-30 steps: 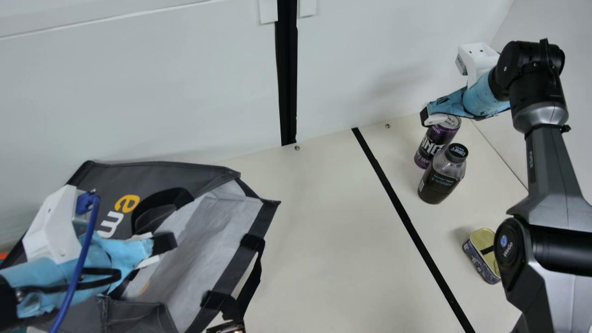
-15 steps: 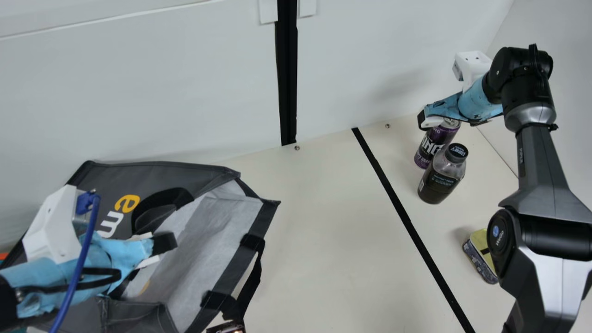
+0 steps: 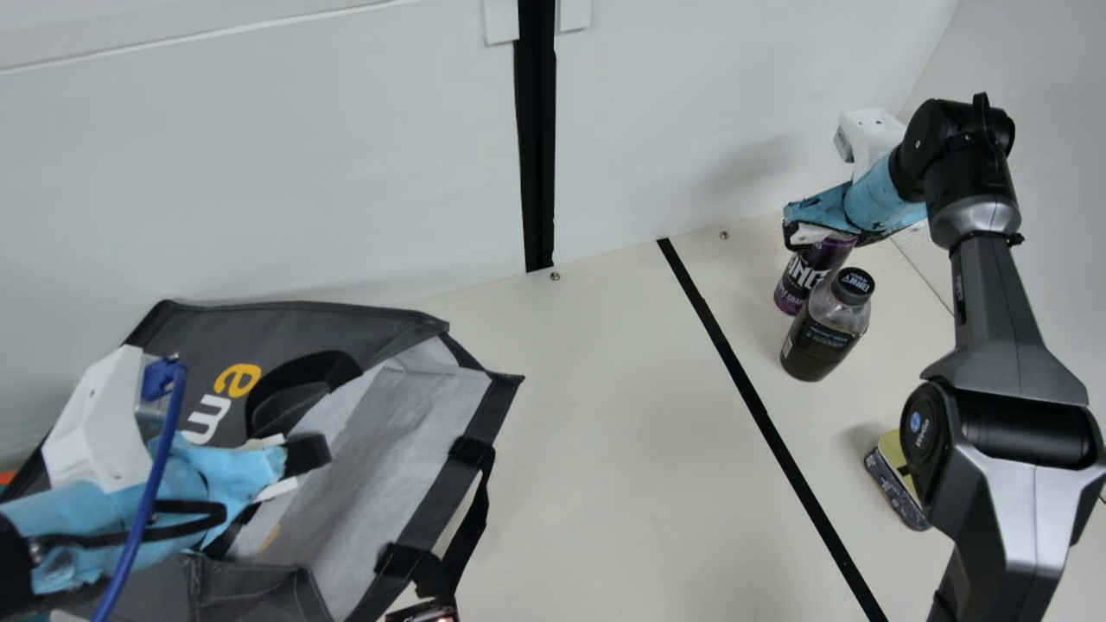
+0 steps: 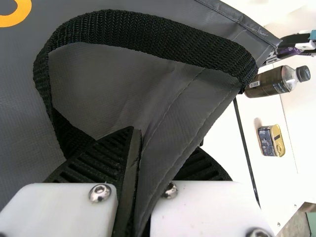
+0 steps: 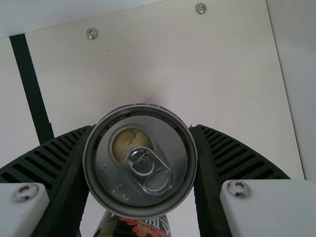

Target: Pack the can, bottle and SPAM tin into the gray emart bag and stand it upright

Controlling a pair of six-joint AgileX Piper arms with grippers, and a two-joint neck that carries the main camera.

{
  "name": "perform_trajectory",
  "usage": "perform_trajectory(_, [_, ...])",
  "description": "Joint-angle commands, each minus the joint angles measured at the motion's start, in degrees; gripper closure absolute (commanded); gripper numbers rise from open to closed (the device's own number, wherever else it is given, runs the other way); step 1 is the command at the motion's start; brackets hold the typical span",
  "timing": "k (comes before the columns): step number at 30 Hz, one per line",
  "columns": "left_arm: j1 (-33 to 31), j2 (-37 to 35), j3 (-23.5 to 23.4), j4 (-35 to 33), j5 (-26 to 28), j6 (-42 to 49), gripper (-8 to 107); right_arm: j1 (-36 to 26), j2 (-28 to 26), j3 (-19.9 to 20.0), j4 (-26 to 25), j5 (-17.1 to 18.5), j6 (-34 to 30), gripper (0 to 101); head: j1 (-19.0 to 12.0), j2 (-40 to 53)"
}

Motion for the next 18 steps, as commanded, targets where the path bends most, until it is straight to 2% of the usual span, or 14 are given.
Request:
perform_trajectory(1, [0.00, 0.00, 0.00, 0.00, 0.00, 0.00, 107, -0.06, 0.27, -0.08, 0.43, 0.21, -0.34, 80, -1.30, -0.14])
perform_trajectory(4, [0.00, 0.00, 0.00, 0.00, 0.00, 0.00, 107, -0.12, 0.60, -0.35, 1.05, 0.21, -0.73, 100, -1.30, -0.14])
perform_trajectory(5, [0.00, 0.00, 0.00, 0.00, 0.00, 0.00, 107, -0.14, 0.67, -0.44, 1.26, 0.21, -0.92, 101, -1.30, -0.14])
perform_trajectory(18, [0.00, 0.00, 0.00, 0.00, 0.00, 0.00, 107, 0.26, 0.20, -1.37, 4.22, 0.21, -5.32, 101, -1.30, -0.14])
